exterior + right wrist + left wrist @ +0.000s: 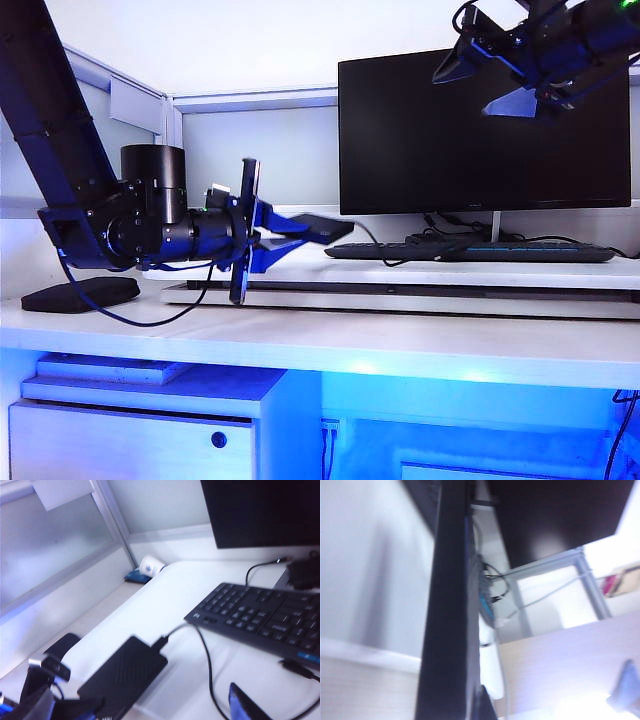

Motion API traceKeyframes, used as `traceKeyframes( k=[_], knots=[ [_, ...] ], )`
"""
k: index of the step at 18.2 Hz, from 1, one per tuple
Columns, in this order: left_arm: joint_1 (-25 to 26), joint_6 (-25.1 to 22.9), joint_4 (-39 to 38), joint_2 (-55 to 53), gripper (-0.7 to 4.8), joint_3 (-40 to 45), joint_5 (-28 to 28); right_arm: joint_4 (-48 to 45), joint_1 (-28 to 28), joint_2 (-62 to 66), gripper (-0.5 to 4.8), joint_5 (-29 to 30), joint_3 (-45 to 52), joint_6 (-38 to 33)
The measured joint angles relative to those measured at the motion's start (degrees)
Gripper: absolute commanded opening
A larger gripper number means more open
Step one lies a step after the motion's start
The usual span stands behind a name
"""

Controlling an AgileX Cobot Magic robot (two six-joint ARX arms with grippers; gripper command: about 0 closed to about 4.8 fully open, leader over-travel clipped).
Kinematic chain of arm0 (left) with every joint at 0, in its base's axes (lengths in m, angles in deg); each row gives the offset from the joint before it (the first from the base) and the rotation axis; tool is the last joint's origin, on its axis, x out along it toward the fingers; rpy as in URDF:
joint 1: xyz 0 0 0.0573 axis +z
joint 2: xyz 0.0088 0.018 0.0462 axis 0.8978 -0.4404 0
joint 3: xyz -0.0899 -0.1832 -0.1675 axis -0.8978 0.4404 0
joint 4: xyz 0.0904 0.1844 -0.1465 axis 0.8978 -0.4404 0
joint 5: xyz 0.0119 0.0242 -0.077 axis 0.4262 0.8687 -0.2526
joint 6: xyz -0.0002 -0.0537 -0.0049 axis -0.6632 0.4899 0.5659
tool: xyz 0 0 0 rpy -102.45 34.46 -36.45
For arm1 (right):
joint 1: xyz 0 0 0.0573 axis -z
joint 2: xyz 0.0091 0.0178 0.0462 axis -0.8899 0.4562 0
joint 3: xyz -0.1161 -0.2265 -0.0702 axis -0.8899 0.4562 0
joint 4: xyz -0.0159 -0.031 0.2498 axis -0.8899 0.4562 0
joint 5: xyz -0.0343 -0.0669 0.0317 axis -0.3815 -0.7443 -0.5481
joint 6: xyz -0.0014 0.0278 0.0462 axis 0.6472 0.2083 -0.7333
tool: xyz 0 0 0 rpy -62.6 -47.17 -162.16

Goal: Unplug the data cable of the portable hard drive.

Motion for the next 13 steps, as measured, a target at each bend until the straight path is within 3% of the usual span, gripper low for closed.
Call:
traceKeyframes(
  k=[8,13],
  knots=[
    [0.00,6.47,17.46,0.02,-0.06,-0.26,-9.18,-0.02,-0.52,4.13,4.49,1.68,-4.42,-4.04],
    [-0.26,7.85,19.04,0.17,-0.06,-2.34,-14.88,0.22,-3.19,6.99,4.49,2.34,-9.68,-4.74]
  ],
)
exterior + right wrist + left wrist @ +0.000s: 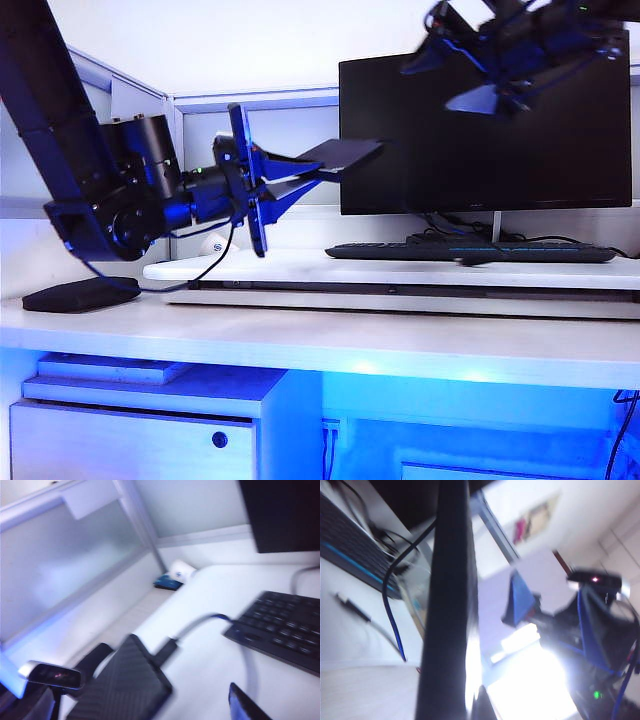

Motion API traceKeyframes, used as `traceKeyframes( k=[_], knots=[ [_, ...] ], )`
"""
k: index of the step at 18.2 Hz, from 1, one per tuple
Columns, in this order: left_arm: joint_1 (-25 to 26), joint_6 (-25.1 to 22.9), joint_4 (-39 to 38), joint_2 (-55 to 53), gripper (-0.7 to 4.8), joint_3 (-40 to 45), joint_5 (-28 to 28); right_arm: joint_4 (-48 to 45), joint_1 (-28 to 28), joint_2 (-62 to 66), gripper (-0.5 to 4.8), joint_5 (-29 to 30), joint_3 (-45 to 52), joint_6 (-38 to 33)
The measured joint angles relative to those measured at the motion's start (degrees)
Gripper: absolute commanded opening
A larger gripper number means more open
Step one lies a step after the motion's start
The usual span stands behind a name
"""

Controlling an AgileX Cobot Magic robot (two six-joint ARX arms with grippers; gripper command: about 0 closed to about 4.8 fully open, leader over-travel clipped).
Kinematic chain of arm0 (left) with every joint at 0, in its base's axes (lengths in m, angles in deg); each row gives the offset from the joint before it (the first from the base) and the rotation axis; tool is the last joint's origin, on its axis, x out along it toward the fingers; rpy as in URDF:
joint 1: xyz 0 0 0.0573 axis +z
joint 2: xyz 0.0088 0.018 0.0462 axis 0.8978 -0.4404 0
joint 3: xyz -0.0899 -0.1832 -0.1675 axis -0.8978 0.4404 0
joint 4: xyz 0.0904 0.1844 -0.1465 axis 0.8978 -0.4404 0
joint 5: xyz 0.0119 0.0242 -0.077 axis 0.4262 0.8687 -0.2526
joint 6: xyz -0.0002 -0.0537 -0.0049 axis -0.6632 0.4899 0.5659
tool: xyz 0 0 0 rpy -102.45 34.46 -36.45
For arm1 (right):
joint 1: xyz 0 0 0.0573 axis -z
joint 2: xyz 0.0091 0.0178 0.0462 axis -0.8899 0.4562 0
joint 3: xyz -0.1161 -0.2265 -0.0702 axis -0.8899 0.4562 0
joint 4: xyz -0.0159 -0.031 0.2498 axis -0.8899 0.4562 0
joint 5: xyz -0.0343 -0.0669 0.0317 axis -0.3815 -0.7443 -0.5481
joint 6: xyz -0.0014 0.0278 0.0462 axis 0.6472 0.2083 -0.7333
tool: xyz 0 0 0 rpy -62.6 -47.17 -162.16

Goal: Unplug the data cable of the portable hard drive.

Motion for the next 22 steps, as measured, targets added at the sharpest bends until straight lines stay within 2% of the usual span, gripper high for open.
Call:
traceKeyframes(
  k=[7,8,10,11,12,14,15,17,18,19,21,22],
  knots=[
    [-2.47,0.39,0.07,0.28,-0.06,-5.79,-4.22,1.16,-0.92,2.34,4.47,-0.07,-1.81,-1.01],
    [-2.78,0.55,0.04,0.31,-0.06,-6.34,-4.22,1.11,-0.92,2.32,4.23,-0.07,-1.90,-1.03],
    [-3.21,0.81,0.09,0.44,-0.06,-6.45,-4.55,0.98,-0.94,2.29,4.17,-0.07,-2.01,-1.07],
    [-3.39,0.83,0.09,0.44,-0.05,-6.45,-4.57,0.59,-0.94,2.32,4.02,-0.07,-2.01,-1.11],
    [-3.39,0.85,0.09,0.44,-0.05,-6.49,-4.63,0.00,-0.94,2.32,3.35,-0.11,-2.08,-1.20],
    [-3.39,1.22,0.09,0.44,-0.06,-6.67,-4.68,-0.57,-0.94,2.32,3.14,-1.33,-2.32,-1.20],
    [-3.39,1.40,0.09,0.44,-0.06,-6.67,-4.74,-0.90,-0.94,2.32,2.73,-2.14,-2.32,-1.22],
    [-3.41,2.10,0.09,0.44,-0.06,-6.67,-4.98,-2.40,-0.96,4.20,2.58,-3.02,-3.58,-1.33],
    [-3.41,2.12,0.09,0.44,-0.06,-6.67,-5.79,-2.29,-0.98,5.18,2.36,-2.93,-4.87,-2.75],
    [-3.41,2.12,0.09,0.44,-0.06,-6.67,-5.79,-2.40,-0.98,5.09,1.86,-2.91,-4.87,-2.78],
    [-3.39,2.12,0.09,0.44,-0.06,-6.71,-5.73,-2.25,-0.98,5.11,1.64,-2.91,-4.85,-2.84],
    [-3.39,2.12,0.09,0.44,-0.06,-6.78,-5.68,-2.25,-0.98,5.11,1.35,-2.95,-4.81,-2.86]
  ],
)
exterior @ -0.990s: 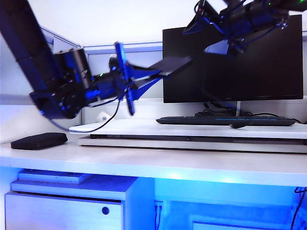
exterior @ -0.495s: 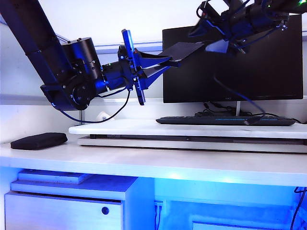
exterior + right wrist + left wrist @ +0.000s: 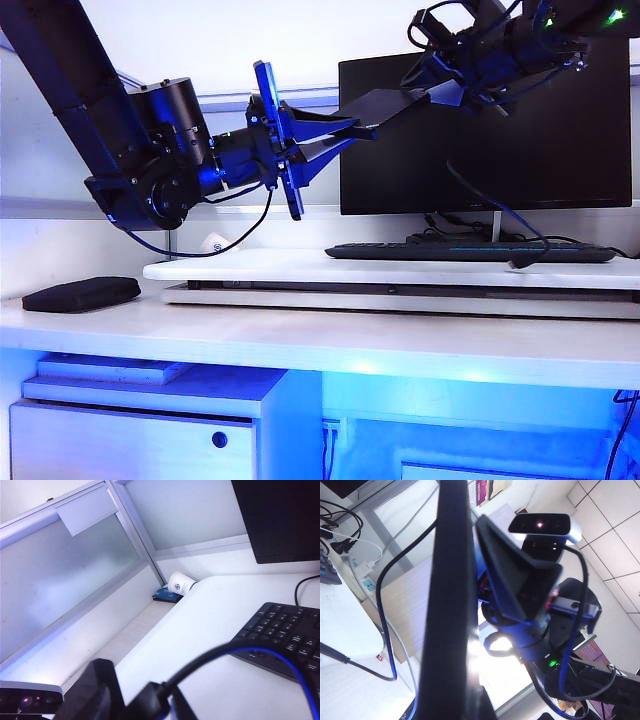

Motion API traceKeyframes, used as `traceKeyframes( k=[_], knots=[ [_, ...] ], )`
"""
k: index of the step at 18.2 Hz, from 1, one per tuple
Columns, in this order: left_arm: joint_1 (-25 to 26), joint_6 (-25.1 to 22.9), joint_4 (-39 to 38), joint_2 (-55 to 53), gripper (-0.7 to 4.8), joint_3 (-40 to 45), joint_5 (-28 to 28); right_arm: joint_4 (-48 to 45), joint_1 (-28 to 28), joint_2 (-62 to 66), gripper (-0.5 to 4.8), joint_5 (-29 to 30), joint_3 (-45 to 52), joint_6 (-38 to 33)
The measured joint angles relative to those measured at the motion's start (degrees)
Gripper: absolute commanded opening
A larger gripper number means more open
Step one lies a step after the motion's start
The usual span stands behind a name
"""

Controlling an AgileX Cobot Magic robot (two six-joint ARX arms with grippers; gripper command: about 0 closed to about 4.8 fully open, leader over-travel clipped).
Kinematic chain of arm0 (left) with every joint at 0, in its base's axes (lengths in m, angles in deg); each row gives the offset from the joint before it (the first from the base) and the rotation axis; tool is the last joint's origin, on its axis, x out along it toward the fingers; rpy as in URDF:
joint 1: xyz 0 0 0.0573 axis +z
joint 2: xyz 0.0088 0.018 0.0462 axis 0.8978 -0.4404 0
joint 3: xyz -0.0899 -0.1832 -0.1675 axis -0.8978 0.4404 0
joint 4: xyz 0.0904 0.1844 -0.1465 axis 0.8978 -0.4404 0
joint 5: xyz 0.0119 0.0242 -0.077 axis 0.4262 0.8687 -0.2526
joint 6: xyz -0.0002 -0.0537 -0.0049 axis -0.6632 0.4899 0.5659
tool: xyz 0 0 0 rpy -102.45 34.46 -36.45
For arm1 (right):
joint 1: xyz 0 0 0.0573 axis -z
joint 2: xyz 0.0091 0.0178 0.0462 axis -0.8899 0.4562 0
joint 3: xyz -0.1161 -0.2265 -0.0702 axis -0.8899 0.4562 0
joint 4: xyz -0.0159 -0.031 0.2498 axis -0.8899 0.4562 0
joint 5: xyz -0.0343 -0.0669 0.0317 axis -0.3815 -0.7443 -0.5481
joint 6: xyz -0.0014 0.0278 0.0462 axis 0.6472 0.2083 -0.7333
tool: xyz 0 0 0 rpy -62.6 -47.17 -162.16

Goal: Unplug the data cable of the portable hard drive.

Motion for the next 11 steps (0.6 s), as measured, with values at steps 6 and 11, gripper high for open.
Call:
traceKeyframes(
  k=[6,11],
  knots=[
    [0.22,0.26,-0.26,-0.07,-0.05,-0.20,0.79,-1.14,0.04,-0.07,-0.01,0.59,0.00,-0.68],
    [0.15,1.84,-0.35,0.00,-0.05,-0.42,-0.37,-2.08,0.57,-0.04,-0.01,-1.86,-0.04,-0.52]
  ],
)
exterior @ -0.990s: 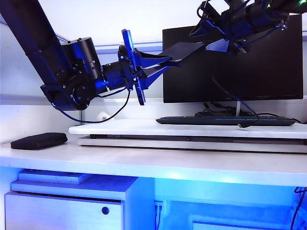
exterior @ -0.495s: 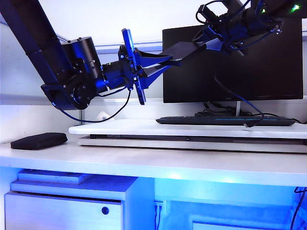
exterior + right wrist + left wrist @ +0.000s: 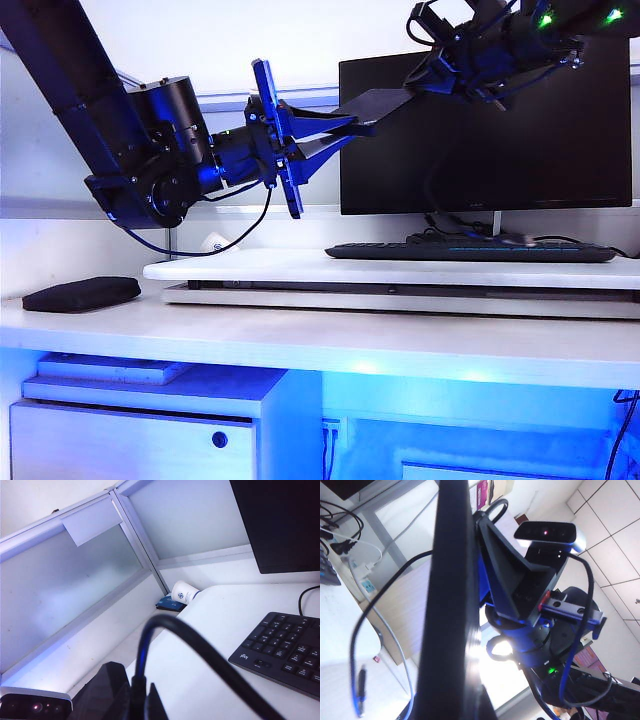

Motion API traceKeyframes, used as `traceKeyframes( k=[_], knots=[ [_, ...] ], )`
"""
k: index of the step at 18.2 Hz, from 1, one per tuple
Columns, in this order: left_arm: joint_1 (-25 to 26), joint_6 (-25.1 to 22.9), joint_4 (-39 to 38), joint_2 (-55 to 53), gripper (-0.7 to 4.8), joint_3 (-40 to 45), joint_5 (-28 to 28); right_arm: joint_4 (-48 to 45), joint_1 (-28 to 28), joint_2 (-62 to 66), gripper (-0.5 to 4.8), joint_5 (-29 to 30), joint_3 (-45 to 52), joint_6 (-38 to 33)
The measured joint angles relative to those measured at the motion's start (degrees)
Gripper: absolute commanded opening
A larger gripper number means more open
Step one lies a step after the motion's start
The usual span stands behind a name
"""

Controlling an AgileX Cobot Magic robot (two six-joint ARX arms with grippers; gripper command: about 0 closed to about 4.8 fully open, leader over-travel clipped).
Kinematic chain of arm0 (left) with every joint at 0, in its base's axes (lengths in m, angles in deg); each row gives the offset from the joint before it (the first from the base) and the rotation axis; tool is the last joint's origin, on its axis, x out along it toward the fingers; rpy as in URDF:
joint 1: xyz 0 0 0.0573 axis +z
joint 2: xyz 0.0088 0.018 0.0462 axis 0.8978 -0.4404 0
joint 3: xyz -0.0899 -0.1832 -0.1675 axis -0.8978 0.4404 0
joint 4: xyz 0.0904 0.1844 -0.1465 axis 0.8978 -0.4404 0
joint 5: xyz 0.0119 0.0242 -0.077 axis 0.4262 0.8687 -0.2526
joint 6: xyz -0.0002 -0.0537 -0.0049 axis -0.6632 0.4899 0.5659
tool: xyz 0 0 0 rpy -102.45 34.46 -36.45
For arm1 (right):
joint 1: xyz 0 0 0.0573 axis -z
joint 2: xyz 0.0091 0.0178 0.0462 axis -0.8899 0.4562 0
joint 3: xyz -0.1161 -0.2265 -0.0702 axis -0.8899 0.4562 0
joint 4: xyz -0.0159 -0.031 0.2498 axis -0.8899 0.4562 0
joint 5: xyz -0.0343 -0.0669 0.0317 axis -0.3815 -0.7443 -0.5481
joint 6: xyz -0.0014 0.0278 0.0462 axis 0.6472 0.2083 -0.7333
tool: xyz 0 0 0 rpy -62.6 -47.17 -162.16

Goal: Unplug the data cable of the portable hard drive.

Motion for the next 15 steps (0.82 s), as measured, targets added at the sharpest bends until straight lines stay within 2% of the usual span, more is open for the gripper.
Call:
traceKeyframes(
  k=[4,5,7,11,15],
  knots=[
    [-0.59,0.28,-1.05,0.00,-0.05,-0.26,0.17,0.79,3.30,0.20,-0.01,2.84,-0.55,0.33],
    [-0.31,0.04,0.04,0.00,-0.05,0.00,-2.97,-0.17,4.94,0.59,-0.01,-2.19,-2.19,0.70],
    [-0.09,0.04,0.35,0.02,-0.05,-0.02,-3.63,-2.12,9.27,0.57,-0.01,-6.34,-4.31,0.74],
    [-0.63,0.04,0.37,0.02,-0.05,-0.04,-3.78,-1.97,9.51,1.92,-0.01,-4.76,-9.44,1.33],
    [0.48,0.04,0.37,0.02,-0.06,-0.09,-3.10,-1.79,13.25,3.82,-0.01,-6.03,-14.80,3.39]
  ],
)
